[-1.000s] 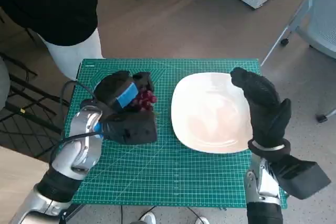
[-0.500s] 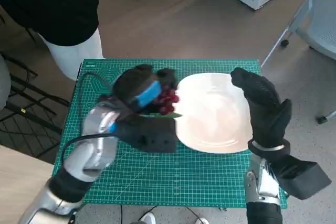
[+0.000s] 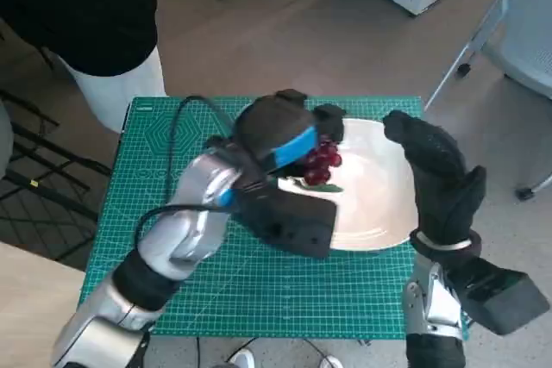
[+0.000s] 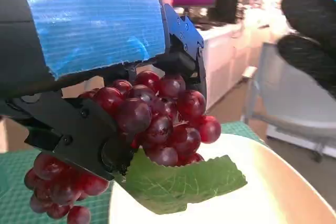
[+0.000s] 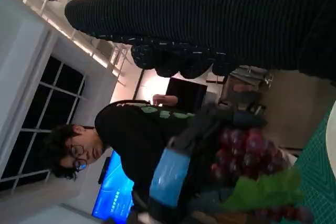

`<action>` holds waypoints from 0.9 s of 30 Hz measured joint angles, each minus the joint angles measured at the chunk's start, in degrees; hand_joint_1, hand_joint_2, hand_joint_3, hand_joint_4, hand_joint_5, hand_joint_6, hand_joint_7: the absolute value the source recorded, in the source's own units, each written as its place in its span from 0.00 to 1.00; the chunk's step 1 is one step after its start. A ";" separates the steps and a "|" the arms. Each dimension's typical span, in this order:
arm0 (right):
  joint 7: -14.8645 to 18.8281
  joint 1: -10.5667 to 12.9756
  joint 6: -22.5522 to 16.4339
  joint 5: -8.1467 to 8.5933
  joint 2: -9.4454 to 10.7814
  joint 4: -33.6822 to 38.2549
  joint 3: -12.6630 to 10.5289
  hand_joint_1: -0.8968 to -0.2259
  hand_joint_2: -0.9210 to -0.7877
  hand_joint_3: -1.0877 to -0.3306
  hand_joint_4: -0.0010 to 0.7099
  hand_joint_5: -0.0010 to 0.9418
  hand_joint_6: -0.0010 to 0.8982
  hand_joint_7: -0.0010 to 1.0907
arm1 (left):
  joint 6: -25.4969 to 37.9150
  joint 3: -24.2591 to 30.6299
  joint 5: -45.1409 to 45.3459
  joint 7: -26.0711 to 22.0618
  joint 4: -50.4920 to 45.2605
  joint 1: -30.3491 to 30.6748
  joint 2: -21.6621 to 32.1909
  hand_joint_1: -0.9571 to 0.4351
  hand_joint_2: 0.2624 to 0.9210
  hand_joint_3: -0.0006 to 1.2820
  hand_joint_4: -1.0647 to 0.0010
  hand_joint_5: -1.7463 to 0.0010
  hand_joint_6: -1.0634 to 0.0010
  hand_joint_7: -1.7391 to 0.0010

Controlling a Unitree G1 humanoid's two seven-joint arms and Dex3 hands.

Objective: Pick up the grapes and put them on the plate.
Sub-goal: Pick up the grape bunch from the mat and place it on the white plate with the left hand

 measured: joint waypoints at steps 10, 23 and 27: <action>-0.07 0.20 -0.42 -0.03 0.14 -0.02 -0.31 0.36 0.00 0.50 0.60 0.01 0.03 0.45 | -0.49 -2.59 0.15 -0.04 11.79 -6.89 -5.65 0.69 1.00 0.13 0.44 0.20 0.52 0.33; -1.60 1.31 -2.33 -0.30 0.11 0.06 -1.54 0.35 0.00 0.51 0.60 0.01 0.06 0.43 | -6.43 -3.87 -0.79 4.45 28.83 -11.99 -11.00 0.69 1.00 0.22 0.61 0.17 0.61 0.19; -2.37 1.37 -2.74 -0.76 0.06 0.04 -1.73 0.35 0.00 0.52 0.60 0.01 0.06 0.42 | -7.43 -3.93 -0.85 5.01 31.18 -12.39 -11.86 0.69 1.00 0.24 0.64 0.15 0.64 0.17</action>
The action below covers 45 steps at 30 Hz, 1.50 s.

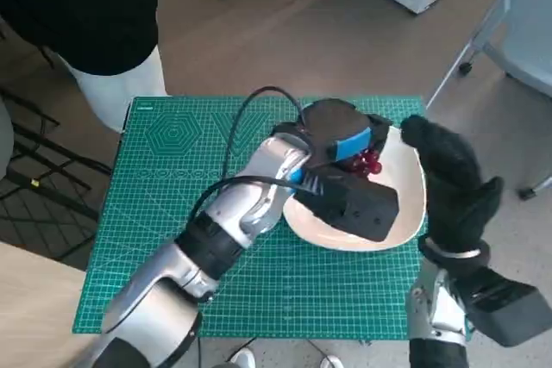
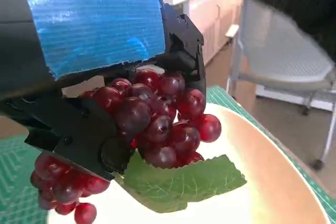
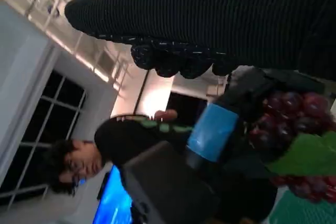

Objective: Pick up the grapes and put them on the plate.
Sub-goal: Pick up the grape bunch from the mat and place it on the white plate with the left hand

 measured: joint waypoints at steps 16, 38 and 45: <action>-1.91 0.62 -0.26 -1.59 -0.04 -0.74 -0.23 0.34 0.00 0.52 0.61 0.01 0.08 0.39 | 0.00 -0.20 0.02 0.24 6.65 -2.36 -2.41 0.69 1.00 0.17 0.55 0.17 0.53 0.28; -2.08 0.62 -0.39 -1.60 -0.04 -0.44 -0.12 0.34 0.00 0.52 0.61 0.01 0.09 0.37 | -3.12 1.19 -6.45 -2.93 18.49 -3.51 -4.19 0.37 0.97 0.03 0.99 0.98 0.84 0.99; -2.08 0.61 -0.20 -1.59 -0.03 -0.18 0.14 0.34 0.00 0.51 0.61 0.01 0.09 0.36 | -4.53 1.11 -6.45 -1.60 22.08 -3.64 -4.15 0.35 0.97 0.01 1.00 1.00 0.87 1.00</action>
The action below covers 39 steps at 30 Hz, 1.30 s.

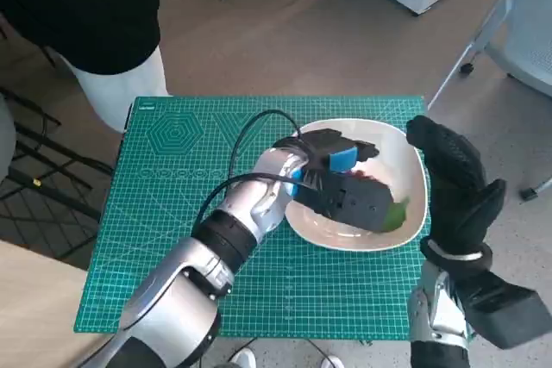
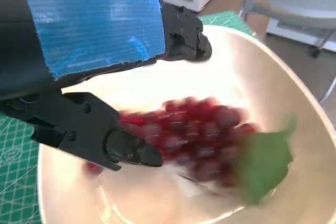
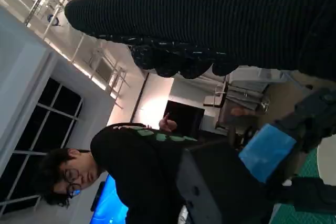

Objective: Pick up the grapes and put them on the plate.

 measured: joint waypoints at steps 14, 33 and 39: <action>-0.37 -0.11 0.36 -0.06 0.28 0.11 0.85 0.34 0.00 0.51 0.61 0.01 0.10 0.35 | -10.26 -0.15 0.19 10.66 1.51 1.13 3.27 0.40 1.00 0.05 1.00 1.00 0.89 1.00; -1.47 -0.64 0.40 -0.36 0.37 0.83 1.42 0.33 0.00 0.52 0.61 0.00 0.11 0.34 | -22.16 21.82 -25.71 6.67 -18.84 21.33 16.54 0.41 1.00 0.12 0.75 0.98 0.70 0.98; -1.82 -1.86 0.20 -1.53 0.95 1.88 1.83 0.31 0.00 0.51 0.61 0.00 0.11 0.34 | -28.16 29.37 -38.20 -0.16 -19.48 27.08 16.62 0.38 1.00 0.16 0.73 0.99 0.69 0.98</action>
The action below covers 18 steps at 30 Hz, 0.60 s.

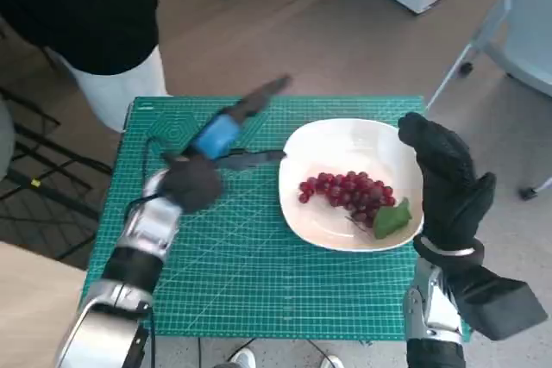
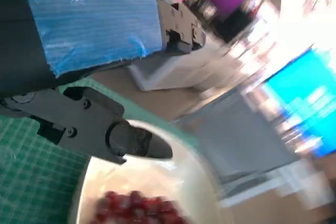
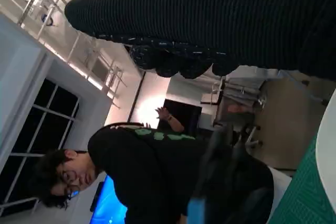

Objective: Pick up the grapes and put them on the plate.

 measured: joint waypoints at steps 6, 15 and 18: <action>-0.01 -1.22 -0.45 -0.69 0.49 0.97 0.32 0.31 0.00 0.48 0.61 0.00 0.10 0.35 | -2.83 6.67 -12.36 -9.24 1.38 3.55 -2.02 0.34 1.00 0.22 0.73 0.99 0.69 0.99; 0.61 -2.22 -0.48 -0.52 0.57 2.35 0.73 0.31 0.00 0.47 0.60 0.00 0.10 0.35 | -0.83 13.57 -24.94 -21.14 1.48 5.34 -5.50 0.27 1.00 0.27 0.74 1.00 0.68 0.99; 1.12 -2.33 -0.43 -0.38 0.54 2.36 0.91 0.31 0.00 0.47 0.60 0.00 0.09 0.36 | -0.79 14.34 -25.17 -22.30 1.48 5.85 -5.64 0.26 1.00 0.28 0.75 1.00 0.68 0.99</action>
